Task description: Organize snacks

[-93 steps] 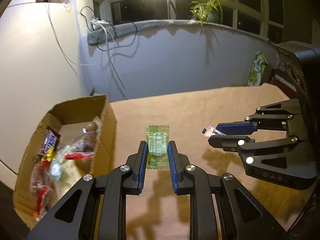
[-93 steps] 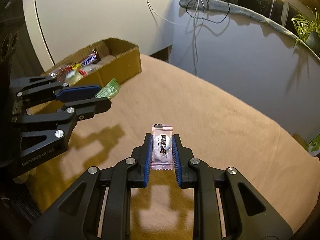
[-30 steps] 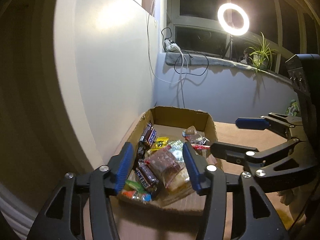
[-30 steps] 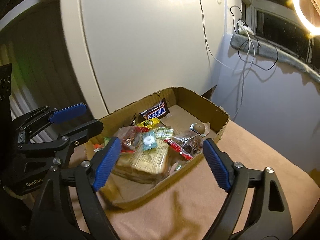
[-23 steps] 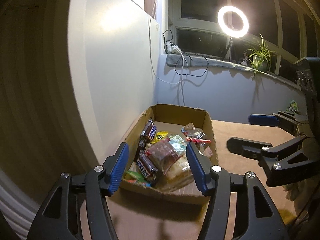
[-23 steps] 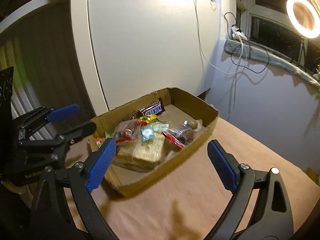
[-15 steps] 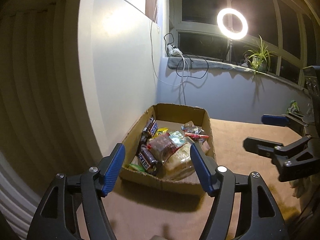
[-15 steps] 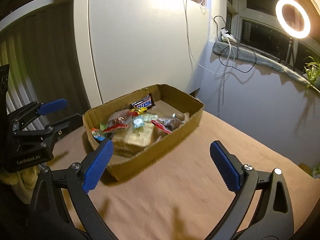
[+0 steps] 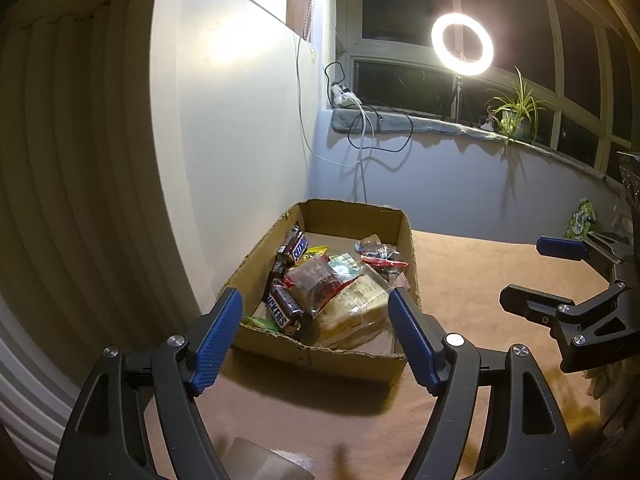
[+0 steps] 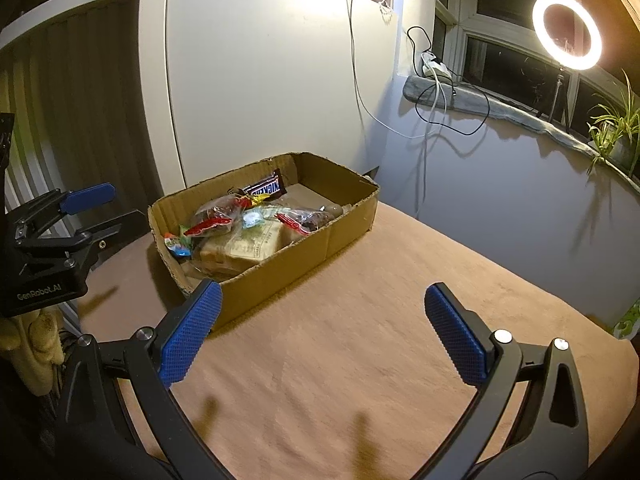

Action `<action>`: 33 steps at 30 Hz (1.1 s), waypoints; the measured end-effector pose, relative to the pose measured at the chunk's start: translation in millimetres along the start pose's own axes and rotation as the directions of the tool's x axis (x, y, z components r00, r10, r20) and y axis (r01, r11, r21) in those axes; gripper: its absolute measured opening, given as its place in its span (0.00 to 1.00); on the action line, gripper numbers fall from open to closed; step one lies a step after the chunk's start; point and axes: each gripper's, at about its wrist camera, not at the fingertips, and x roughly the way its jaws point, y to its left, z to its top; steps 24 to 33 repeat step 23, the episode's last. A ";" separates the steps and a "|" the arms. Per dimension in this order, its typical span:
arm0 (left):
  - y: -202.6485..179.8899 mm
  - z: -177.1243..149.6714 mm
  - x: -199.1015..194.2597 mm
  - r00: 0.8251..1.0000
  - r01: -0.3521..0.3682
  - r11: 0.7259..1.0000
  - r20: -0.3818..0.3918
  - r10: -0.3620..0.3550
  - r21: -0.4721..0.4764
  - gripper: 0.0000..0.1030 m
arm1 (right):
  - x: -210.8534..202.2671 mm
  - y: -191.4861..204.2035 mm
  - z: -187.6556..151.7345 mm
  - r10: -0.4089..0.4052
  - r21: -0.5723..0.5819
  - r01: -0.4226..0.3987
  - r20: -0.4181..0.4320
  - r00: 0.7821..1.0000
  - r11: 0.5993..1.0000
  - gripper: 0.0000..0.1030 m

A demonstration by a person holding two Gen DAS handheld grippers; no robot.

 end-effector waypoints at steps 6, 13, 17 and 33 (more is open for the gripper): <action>-0.7 -1.8 -0.1 1.000 -0.002 1.000 -0.004 0.002 -0.004 0.73 | 0.2 2.6 1.4 0.005 -0.009 -0.005 -0.001 1.000 1.000 1.00; 0.5 -1.1 0.3 1.000 0.002 1.000 -0.006 -0.002 -0.012 0.74 | 2.3 1.6 0.4 0.003 -0.003 -0.003 -0.004 1.000 1.000 1.00; -1.2 -1.4 0.4 1.000 0.004 1.000 -0.007 -0.004 -0.008 0.74 | 3.2 0.4 -0.6 0.002 0.002 -0.002 -0.007 1.000 1.000 1.00; -3.7 -2.7 -0.8 1.000 0.006 1.000 0.001 -0.006 0.000 0.76 | 4.0 -1.2 -1.6 -0.001 0.003 0.001 -0.011 1.000 1.000 1.00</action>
